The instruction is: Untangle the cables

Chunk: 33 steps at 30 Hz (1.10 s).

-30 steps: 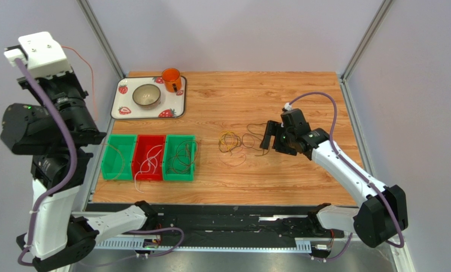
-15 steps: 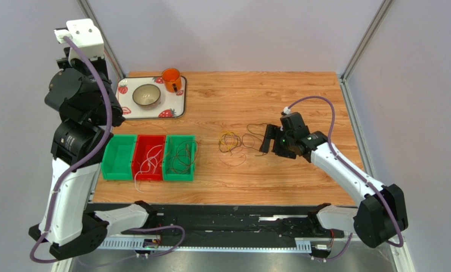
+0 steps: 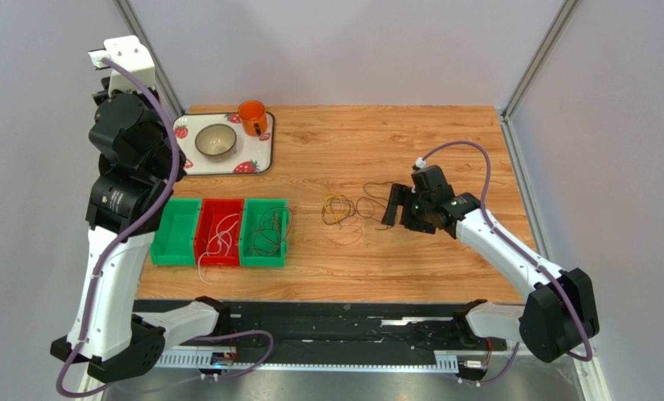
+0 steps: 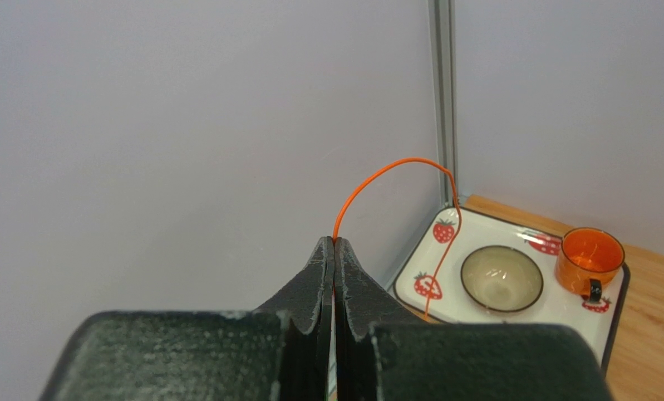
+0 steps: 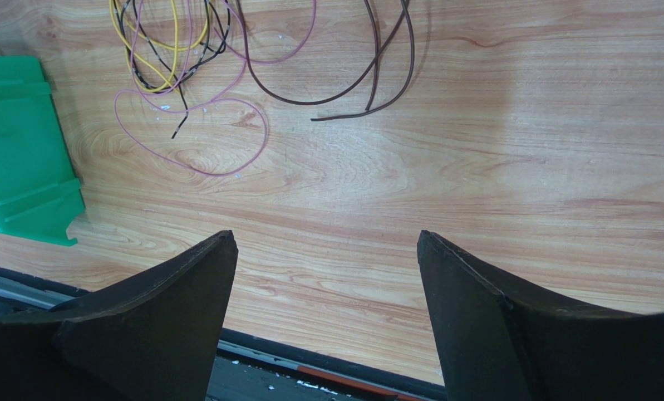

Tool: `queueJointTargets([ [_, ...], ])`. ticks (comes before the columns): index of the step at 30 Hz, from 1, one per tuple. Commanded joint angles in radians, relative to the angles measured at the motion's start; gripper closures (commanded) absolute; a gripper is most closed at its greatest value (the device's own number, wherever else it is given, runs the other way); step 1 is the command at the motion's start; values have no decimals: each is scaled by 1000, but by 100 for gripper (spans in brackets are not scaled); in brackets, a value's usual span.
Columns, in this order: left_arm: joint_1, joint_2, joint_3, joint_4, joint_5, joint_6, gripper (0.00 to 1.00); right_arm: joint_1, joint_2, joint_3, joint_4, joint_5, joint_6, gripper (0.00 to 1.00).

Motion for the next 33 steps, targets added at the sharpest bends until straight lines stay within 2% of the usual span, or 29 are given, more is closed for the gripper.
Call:
queueJointTargets([
  [1, 9, -27, -17, -18, 1, -52, 100, -3, 17, -3, 49, -7, -12, 16],
  [6, 9, -65, -91, -53, 46, -128, 100, -3, 37, 0, 63, -17, -9, 17],
  [12, 25, -106, -252, -84, 88, -248, 100, -1, 42, 5, 63, -25, -6, 17],
  [20, 130, -148, -418, -156, 150, -388, 100, -1, 46, 0, 59, -20, -15, 17],
  [25, 216, -177, -525, -160, 268, -460, 100, -1, 51, 2, 65, -25, -18, 17],
  [33, 227, -185, -554, -206, 425, -564, 100, -1, 59, 2, 68, -27, -20, 17],
])
